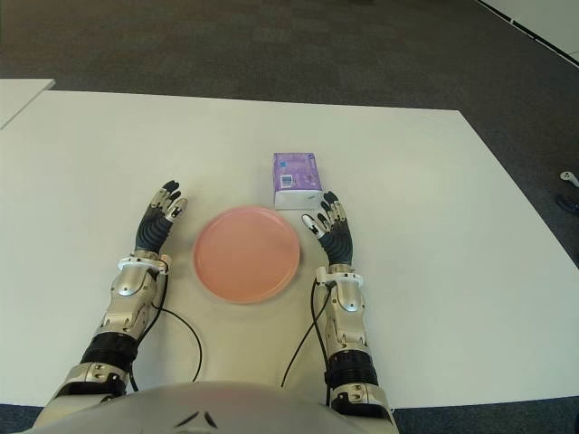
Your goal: Put the tissue paper into the plate.
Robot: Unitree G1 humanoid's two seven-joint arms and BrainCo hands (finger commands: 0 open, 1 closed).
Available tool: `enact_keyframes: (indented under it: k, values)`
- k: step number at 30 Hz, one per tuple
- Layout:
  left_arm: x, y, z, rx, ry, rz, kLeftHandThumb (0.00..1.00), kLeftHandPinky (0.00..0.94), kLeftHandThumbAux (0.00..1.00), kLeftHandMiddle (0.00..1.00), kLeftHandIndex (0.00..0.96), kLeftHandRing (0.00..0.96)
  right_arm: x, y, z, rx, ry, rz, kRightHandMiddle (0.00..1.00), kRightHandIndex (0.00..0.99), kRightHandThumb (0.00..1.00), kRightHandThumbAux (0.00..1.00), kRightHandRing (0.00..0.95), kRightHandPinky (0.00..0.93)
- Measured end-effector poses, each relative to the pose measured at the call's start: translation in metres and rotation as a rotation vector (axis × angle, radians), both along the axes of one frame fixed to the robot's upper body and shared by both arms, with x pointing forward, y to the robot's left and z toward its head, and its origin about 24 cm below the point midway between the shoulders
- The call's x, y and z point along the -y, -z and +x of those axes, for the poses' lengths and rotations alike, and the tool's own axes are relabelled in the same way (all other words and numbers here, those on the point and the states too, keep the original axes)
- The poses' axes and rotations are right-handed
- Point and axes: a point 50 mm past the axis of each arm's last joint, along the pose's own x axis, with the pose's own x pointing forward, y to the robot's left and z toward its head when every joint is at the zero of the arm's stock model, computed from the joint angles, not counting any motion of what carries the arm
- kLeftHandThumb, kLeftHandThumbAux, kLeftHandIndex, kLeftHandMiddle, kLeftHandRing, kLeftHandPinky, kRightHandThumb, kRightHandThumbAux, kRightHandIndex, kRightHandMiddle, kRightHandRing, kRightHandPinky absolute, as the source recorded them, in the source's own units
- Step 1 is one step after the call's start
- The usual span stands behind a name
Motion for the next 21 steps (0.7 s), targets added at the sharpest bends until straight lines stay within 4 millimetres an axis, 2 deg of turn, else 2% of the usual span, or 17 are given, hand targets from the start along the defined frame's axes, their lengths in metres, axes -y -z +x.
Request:
enact_keyframes:
  k: [21]
  values:
    - [0.0002,0.0,-0.0005,0.007,0.002,0.004,0.0,0.0,0.481,0.0,0.0,0.0,0.0007,0.0001,0.0002,-0.008,0.019,-0.005,0.022,0.0,0.074,0.672,0.0,0.0]
